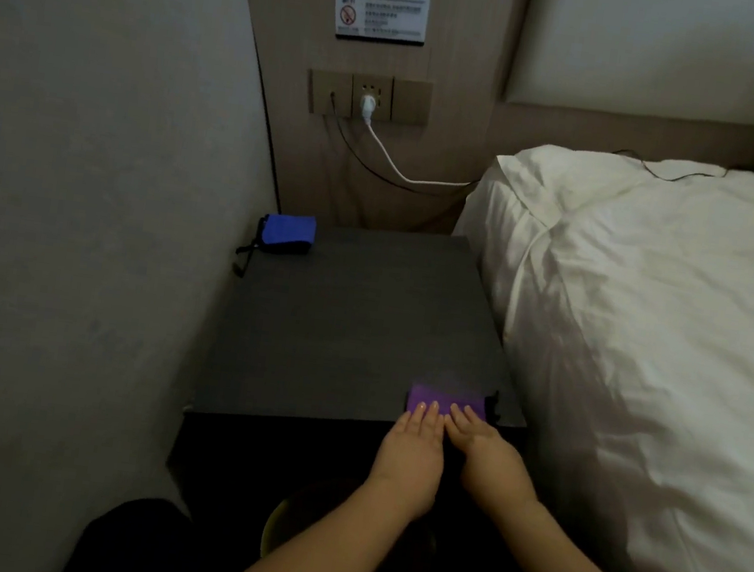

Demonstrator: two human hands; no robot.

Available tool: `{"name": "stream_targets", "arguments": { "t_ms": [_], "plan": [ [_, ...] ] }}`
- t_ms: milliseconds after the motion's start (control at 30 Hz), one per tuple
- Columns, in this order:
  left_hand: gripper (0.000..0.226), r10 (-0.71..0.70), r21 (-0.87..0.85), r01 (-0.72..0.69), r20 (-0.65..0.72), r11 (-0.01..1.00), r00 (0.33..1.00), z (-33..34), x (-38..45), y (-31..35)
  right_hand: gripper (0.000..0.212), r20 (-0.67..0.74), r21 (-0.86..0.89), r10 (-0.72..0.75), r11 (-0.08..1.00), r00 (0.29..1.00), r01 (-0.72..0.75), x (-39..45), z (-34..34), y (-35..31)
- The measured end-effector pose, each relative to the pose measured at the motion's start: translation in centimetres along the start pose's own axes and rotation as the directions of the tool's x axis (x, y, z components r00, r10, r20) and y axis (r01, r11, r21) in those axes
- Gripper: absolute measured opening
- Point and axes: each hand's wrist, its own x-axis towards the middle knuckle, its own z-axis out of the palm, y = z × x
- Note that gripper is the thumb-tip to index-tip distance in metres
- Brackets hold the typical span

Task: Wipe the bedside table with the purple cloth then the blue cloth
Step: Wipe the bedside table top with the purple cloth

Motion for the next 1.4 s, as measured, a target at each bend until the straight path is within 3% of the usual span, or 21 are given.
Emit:
{"name": "stream_targets", "arguments": {
  "t_ms": [333, 700, 800, 933, 967, 1033, 1100, 1267, 1400],
  "plan": [
    [0.060, -0.186, 0.037, 0.188, -0.045, 0.982, 0.982, 3.9, -7.5, -11.0, 0.069, 0.031, -0.017, -0.210, 0.977, 0.977, 0.211, 4.0, 2.2, -12.8],
    [0.070, -0.461, -0.218, 0.439, -0.061, 0.872, 0.885, 6.0, -13.0, -21.4, 0.068, 0.108, -0.035, -0.392, 0.917, 0.914, 0.398, 8.7, 4.3, -25.0],
    [0.059, -0.534, -0.364, 0.466, -0.111, 0.806, 0.838, 5.3, -12.7, -22.3, 0.065, 0.115, -0.049, -0.403, 0.911, 0.908, 0.410, 9.5, 4.4, -25.8],
    [0.040, -0.623, -0.589, 0.380, -0.284, 0.713, 0.729, 5.6, -12.0, -22.9, 0.065, 0.079, -0.027, -0.430, 0.901, 0.900, 0.433, 8.9, 4.7, -25.5],
    [0.033, -0.632, -0.625, 0.377, -0.251, 0.684, 0.733, 5.6, -12.1, -23.0, 0.065, 0.061, -0.015, -0.435, 0.899, 0.898, 0.437, 8.6, 4.9, -25.3],
    [0.025, -0.620, -0.632, 0.359, -0.250, 0.686, 0.744, 5.3, -12.2, -23.0, 0.062, 0.032, 0.003, -0.445, 0.896, 0.895, 0.445, 8.2, 5.3, -24.8],
    [0.036, -0.596, -0.594, 0.377, -0.224, 0.711, 0.771, 5.2, -12.3, -23.0, 0.054, -0.009, -0.015, -0.461, 0.888, 0.888, 0.460, 8.1, 5.7, -24.4],
    [0.052, -0.651, -0.589, 0.452, -0.173, 0.670, 0.739, 5.1, -11.9, -23.3, 0.010, -0.179, -0.113, -0.514, 0.858, 0.839, 0.502, 9.0, 5.4, -23.7],
    [0.034, -0.662, -0.581, 0.466, -0.175, 0.667, 0.729, 5.0, -11.9, -23.2, 0.020, -0.200, -0.113, -0.516, 0.856, 0.833, 0.504, 9.3, 3.9, -23.7]
  ]
}}
